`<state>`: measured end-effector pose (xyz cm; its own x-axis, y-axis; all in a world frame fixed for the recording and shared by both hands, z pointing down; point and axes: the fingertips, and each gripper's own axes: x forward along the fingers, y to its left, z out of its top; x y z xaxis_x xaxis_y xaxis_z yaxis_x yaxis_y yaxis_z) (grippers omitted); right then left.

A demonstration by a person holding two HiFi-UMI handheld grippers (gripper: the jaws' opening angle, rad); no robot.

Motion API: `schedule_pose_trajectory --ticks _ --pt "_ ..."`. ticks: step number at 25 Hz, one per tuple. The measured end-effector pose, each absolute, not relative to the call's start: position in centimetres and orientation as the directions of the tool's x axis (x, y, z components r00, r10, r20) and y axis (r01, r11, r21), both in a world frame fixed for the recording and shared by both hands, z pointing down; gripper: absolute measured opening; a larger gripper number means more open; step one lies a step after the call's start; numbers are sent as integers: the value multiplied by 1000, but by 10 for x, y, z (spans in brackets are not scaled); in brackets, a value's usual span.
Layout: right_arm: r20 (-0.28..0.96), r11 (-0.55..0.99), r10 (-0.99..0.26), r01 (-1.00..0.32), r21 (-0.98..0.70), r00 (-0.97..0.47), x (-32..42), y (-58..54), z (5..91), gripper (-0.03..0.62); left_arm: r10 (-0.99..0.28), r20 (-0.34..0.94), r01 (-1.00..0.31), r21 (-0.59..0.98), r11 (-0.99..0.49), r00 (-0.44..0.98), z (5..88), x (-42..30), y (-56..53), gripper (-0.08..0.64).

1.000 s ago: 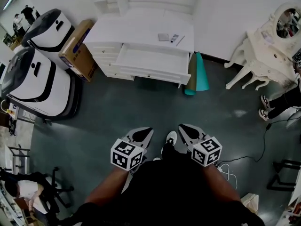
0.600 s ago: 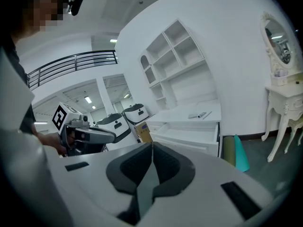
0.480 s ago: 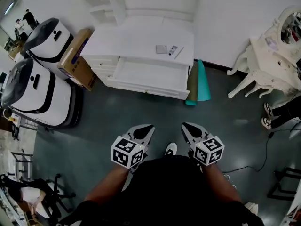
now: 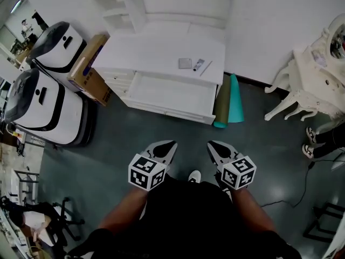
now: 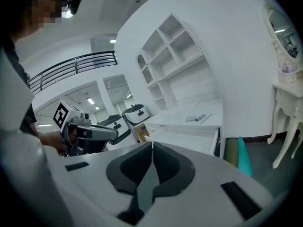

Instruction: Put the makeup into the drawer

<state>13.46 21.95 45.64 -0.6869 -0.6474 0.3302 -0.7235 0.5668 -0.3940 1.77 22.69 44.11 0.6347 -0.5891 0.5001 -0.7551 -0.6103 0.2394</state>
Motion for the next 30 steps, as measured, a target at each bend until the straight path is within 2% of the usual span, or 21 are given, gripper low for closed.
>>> schedule_pose_trajectory --ticks 12,30 --pt "350 505 -667 -744 -437 -658 168 211 476 28 -522 539 -713 234 -661 661 453 56 210 11" --pt "371 475 -672 -757 -448 -641 158 172 491 28 -487 558 -693 241 -680 672 459 51 164 12"
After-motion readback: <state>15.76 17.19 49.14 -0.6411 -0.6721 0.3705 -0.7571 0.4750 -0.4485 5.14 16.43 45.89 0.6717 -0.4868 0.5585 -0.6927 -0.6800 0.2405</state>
